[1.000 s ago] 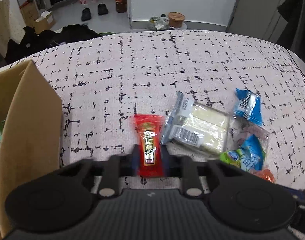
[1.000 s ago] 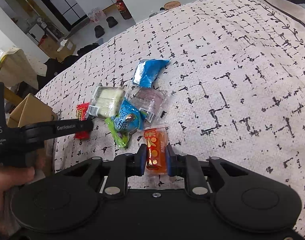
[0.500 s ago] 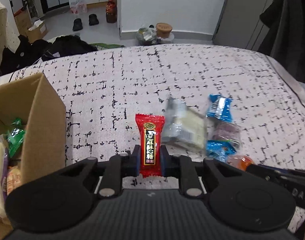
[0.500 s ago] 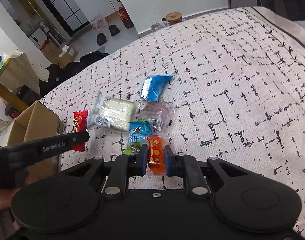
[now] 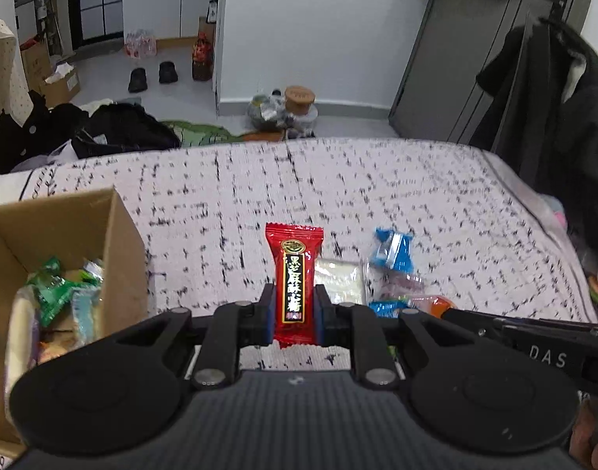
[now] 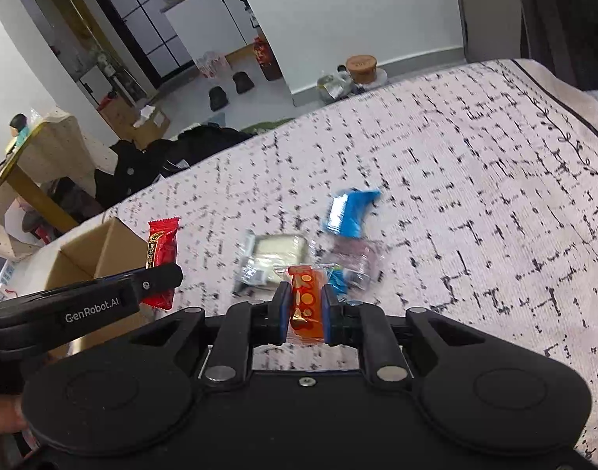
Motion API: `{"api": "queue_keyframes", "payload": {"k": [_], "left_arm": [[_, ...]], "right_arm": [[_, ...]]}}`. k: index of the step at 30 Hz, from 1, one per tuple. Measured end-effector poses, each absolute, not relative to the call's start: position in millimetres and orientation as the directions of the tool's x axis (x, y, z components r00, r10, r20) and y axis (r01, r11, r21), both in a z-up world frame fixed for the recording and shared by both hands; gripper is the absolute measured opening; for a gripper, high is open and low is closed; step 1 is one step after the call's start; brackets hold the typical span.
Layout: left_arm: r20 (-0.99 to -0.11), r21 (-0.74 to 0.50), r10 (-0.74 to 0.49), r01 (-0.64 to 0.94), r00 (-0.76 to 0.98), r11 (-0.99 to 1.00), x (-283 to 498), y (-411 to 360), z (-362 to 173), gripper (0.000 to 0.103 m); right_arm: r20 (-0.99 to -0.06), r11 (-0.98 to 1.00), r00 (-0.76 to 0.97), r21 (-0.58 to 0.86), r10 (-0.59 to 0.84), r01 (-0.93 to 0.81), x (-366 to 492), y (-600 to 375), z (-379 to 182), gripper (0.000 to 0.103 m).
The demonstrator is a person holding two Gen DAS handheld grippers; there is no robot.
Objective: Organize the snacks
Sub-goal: 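Carry both packs over the cardboard box and open both grippers to drop them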
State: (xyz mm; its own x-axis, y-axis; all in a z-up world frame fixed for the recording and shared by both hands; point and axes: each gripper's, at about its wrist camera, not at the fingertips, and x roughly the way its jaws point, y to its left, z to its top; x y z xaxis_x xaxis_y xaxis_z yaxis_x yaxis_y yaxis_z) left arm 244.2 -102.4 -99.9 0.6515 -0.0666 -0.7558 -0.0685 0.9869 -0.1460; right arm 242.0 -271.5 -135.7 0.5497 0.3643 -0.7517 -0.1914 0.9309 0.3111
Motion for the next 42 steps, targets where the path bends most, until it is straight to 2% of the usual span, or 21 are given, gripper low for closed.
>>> {"api": "queue_keyframes", "payload": {"k": [20,42], "left_arm": [[-0.676,-0.269,-0.109,-0.107,0.728,0.957,202,-37,-71,0.018],[-0.679,-0.272,0.031,-0.290,0.734,0.918,145,58,-63,0.018]], "right_arm": [[-0.696,0.898,0.568,0.324,0.440,-0.298,224,-202,-112,0.016],[-0.655,0.825,0.510,0.367,0.558,-0.430,197,-111,-95,0.016]]}}
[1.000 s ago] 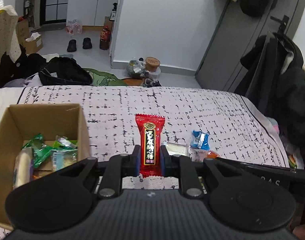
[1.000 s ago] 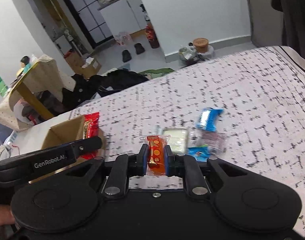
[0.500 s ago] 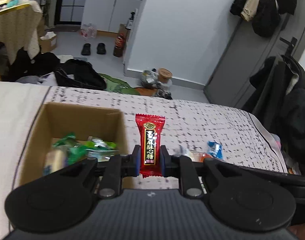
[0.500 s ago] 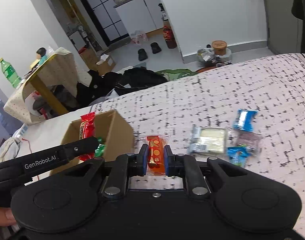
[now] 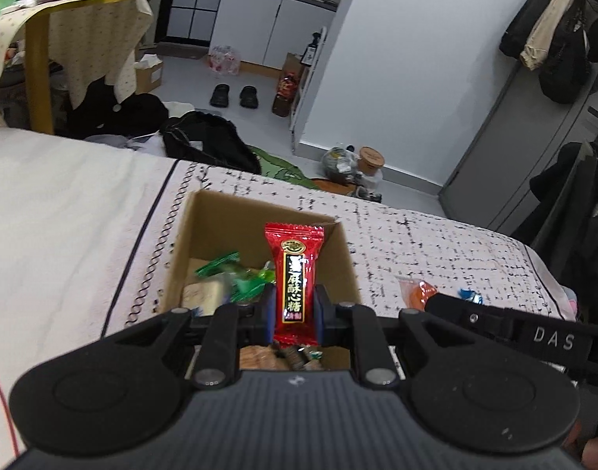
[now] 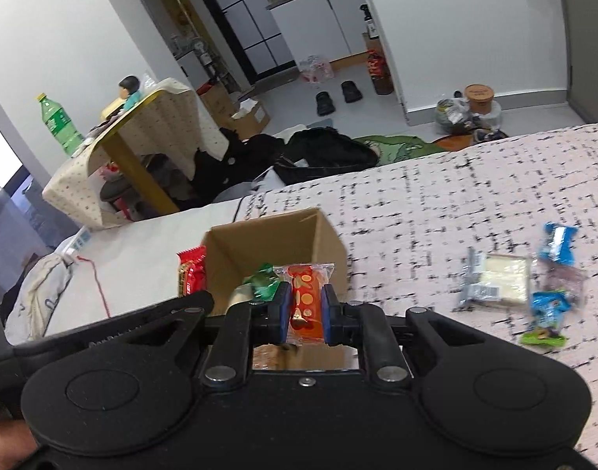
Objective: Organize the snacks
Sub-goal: 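Carry both packs over the cardboard box and open both grippers to drop them, then withdraw both tools from the box back toward the remaining snacks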
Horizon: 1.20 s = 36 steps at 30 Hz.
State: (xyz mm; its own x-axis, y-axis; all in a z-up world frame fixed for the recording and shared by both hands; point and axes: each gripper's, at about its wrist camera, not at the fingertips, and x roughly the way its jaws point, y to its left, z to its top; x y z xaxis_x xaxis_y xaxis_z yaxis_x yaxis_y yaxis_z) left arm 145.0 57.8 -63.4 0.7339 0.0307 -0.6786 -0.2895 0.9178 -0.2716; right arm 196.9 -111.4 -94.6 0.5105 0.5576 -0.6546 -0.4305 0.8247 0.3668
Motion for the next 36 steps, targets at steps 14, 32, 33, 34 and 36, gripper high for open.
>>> {"api": "queue_keyframes", "payload": {"k": [14,32,33,34,36], "left_arm": [[-0.718,-0.277,0.033,-0.329,0.696,0.903,125,70,-74,0.018],[-0.725,-0.219,0.055,-0.306,0.687,0.926,144,41,-71,0.054],[-0.723,-0.212,0.053,-0.294,0.689,0.932,146,37,-69,0.060],[-0.722,-0.206,0.054,-0.288,0.689,0.935,149,33,-67,0.064],[-0.722,-0.208,0.052,-0.288,0.690,0.935,155,25,-64,0.077]], "right_arm": [[-0.649,0.804,0.482,0.408,0.589,-0.433,190,-102,-92,0.033],[-0.697,0.871,0.525,0.351,0.488,-0.344,204,-167,-108,0.053],[-0.697,0.872,0.528,0.347,0.486,-0.344,205,-171,-108,0.054],[-0.697,0.874,0.530,0.344,0.483,-0.344,205,-174,-108,0.056],[-0.697,0.876,0.533,0.343,0.480,-0.340,207,-181,-107,0.060]]}}
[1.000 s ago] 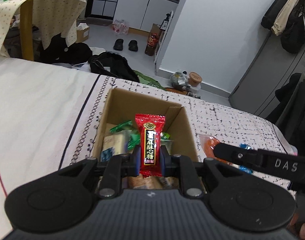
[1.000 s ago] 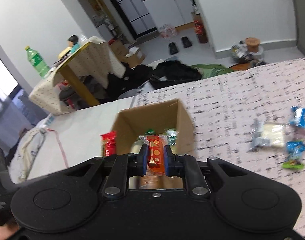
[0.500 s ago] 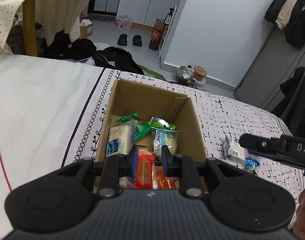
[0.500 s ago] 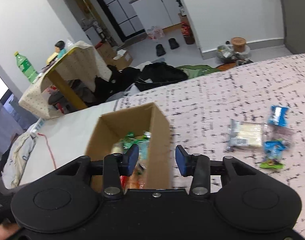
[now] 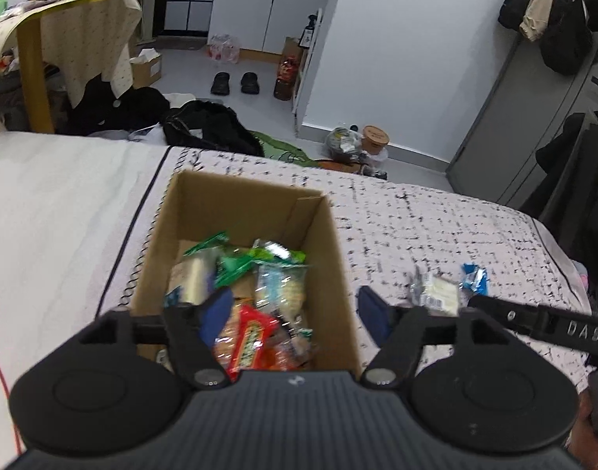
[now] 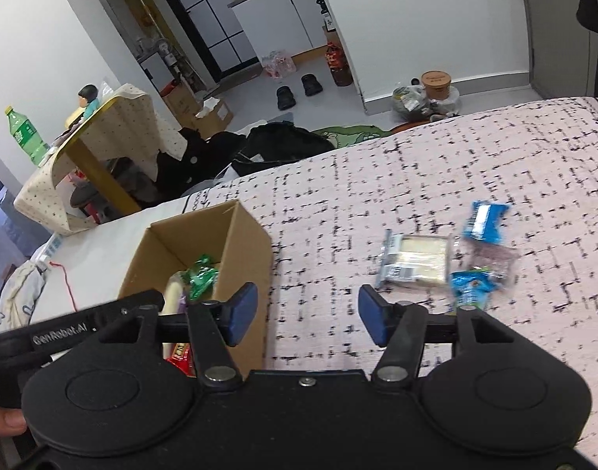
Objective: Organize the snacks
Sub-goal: 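Withdraw both tools from the box back toward the remaining snacks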
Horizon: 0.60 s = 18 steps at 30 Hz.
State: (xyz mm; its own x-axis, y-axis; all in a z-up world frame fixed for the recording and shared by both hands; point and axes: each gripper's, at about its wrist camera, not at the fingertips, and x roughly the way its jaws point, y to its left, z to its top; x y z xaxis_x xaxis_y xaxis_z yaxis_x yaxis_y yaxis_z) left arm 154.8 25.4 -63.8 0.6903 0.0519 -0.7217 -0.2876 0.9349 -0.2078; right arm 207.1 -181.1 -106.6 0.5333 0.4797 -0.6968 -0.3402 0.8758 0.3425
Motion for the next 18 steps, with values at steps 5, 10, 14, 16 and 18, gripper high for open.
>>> {"api": "queue_keyframes", "payload": {"k": [5,10,14,16,18], "left_arm": [[-0.711,-0.202,0.049,-0.271,0.701,0.941,171,6,-57,0.084],[-0.691,-0.194,0.041,-0.240,0.722,0.951,179,-13,-55,0.097],[-0.690,-0.210,0.011,-0.214,0.724,0.954,185,-26,-56,0.103],[-0.689,-0.206,0.003,-0.200,0.725,0.958,187,-32,-56,0.103],[-0.685,-0.184,0.006,-0.182,0.728,0.966,191,-38,-55,0.103]], "right_arm": [[-0.695,0.881,0.543,0.338,0.471,-0.332,212,-198,-104,0.069],[-0.685,0.892,0.572,0.320,0.451,-0.319,215,-216,-99,0.083],[-0.680,0.897,0.586,0.312,0.441,-0.313,217,-228,-96,0.089],[-0.680,0.902,0.594,0.306,0.430,-0.303,218,-234,-95,0.089],[-0.681,0.909,0.603,0.290,0.415,-0.298,219,-239,-94,0.090]]}}
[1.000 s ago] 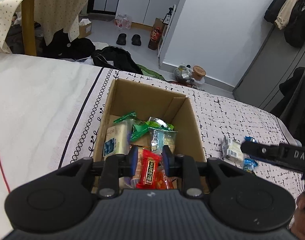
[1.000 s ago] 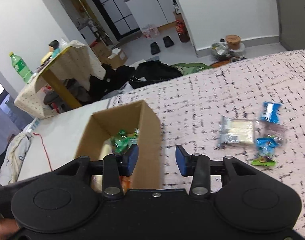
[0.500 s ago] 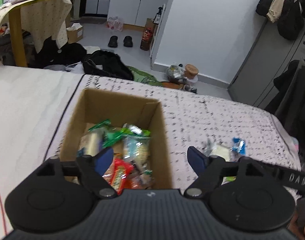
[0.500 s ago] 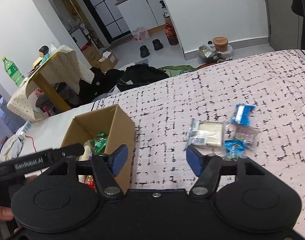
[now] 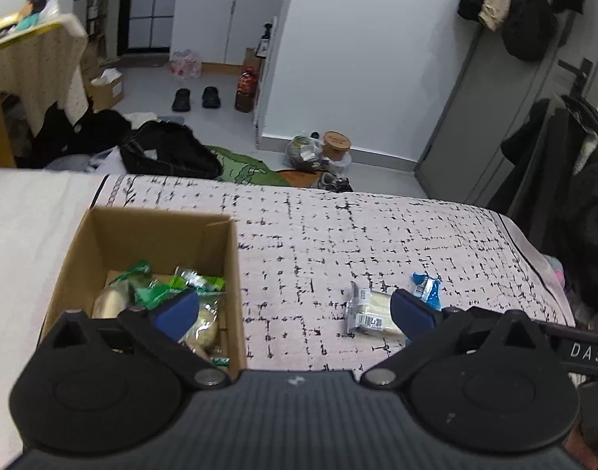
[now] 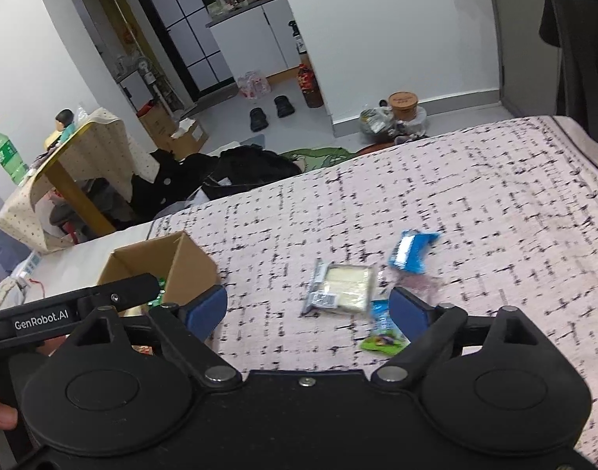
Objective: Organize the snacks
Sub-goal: 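Withdraw both tools from the box back toward the remaining snacks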
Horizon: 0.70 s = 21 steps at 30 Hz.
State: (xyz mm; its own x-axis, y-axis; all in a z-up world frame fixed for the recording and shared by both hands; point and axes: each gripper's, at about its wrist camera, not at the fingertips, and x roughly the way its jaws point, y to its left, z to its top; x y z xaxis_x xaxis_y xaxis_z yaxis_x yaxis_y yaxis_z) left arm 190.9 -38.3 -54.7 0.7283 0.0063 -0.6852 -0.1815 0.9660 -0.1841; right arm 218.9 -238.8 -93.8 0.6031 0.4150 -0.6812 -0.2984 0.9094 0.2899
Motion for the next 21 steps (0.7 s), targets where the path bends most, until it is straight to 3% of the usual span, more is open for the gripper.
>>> {"api": "queue_keyframes", "payload": {"k": [12,21], "left_arm": [[-0.705,-0.161,-0.026,-0.124,0.709,0.979,219,-64,-56,0.103],[-0.714,-0.142,-0.037,-0.093,0.699,0.985,240,-82,-69,0.103]], "right_arm": [[-0.688,0.942,0.643,0.249,0.336,-0.226,228,-272,-96,0.103],[-0.710,0.949,0.632,0.264,0.311,-0.171,238,-294,-112,0.103]]}}
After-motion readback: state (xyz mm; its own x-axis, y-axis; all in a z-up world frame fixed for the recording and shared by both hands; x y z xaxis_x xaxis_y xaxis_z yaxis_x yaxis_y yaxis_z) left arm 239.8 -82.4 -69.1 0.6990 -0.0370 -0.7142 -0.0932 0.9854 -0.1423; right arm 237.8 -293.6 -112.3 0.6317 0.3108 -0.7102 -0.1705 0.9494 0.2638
